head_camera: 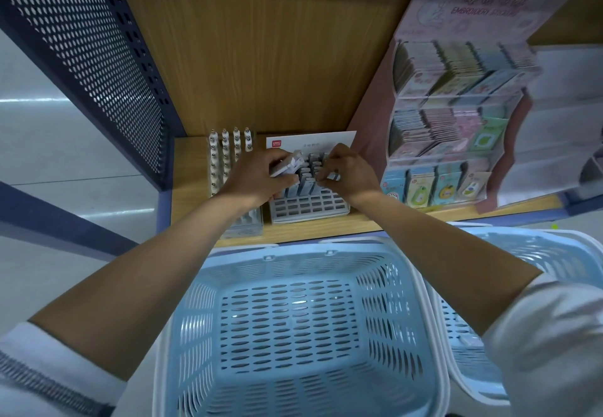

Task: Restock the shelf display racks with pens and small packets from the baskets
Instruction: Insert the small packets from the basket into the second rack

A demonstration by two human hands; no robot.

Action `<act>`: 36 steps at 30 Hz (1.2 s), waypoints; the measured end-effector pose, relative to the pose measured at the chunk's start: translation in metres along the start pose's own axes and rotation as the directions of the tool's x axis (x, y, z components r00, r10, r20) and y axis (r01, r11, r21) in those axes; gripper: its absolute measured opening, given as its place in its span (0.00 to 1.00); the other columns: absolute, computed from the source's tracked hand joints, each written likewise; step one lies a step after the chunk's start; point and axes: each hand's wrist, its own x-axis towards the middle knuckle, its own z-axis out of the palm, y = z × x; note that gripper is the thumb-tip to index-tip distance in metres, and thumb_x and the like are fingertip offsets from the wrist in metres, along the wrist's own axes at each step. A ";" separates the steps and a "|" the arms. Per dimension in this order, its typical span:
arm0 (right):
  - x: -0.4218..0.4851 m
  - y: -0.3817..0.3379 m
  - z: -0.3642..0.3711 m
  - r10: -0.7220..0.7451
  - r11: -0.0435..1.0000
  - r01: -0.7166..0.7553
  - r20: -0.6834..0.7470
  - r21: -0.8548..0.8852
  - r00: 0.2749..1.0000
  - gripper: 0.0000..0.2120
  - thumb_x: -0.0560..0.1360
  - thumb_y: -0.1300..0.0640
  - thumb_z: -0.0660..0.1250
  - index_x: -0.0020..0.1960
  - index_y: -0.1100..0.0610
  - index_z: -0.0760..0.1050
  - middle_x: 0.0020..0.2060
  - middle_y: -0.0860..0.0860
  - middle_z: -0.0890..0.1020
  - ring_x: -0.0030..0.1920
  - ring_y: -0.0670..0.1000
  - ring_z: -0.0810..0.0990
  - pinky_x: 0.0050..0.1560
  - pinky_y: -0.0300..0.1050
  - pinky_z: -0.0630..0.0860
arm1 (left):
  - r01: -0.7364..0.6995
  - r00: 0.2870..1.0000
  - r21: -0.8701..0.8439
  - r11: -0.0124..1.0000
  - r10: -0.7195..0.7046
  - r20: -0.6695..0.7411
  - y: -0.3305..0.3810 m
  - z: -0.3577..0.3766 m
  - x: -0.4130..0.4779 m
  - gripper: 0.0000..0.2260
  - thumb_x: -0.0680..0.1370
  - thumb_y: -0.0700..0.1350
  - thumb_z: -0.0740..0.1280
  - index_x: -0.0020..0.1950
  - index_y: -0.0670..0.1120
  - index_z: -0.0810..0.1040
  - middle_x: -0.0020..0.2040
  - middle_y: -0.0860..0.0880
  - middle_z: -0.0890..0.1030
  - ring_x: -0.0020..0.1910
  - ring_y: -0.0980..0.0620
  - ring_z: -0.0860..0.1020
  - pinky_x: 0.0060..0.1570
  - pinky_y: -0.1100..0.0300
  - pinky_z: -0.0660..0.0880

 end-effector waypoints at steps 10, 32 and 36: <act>-0.006 -0.030 -0.041 0.189 0.519 -0.303 0.239 0.799 0.953 0.07 0.78 0.56 0.65 0.47 0.56 0.81 0.38 0.52 0.83 0.37 0.47 0.78 0.37 0.39 0.73 | 0.012 1.000 0.037 0.999 -0.013 0.026 0.018 0.010 0.005 0.09 0.75 0.45 0.73 0.51 0.46 0.76 0.37 0.51 0.81 0.29 0.57 0.79 0.32 0.61 0.76; -0.023 -0.005 -0.095 0.298 0.722 -0.227 0.002 0.654 0.954 0.10 0.74 0.67 0.69 0.45 0.52 0.77 0.38 0.51 0.81 0.34 0.43 0.81 0.39 0.34 0.78 | 0.016 0.995 0.191 0.981 -0.035 0.093 0.034 0.018 0.008 0.15 0.85 0.46 0.52 0.41 0.42 0.68 0.33 0.47 0.67 0.32 0.52 0.65 0.36 0.56 0.59; -0.021 0.002 -0.083 0.263 0.895 -0.220 -0.063 0.387 0.963 0.06 0.72 0.63 0.72 0.44 0.53 0.80 0.39 0.49 0.82 0.40 0.45 0.80 0.46 0.34 0.76 | -0.091 0.992 0.374 0.923 0.052 0.114 0.031 0.013 0.005 0.09 0.84 0.45 0.57 0.44 0.45 0.65 0.34 0.53 0.66 0.33 0.57 0.65 0.33 0.59 0.60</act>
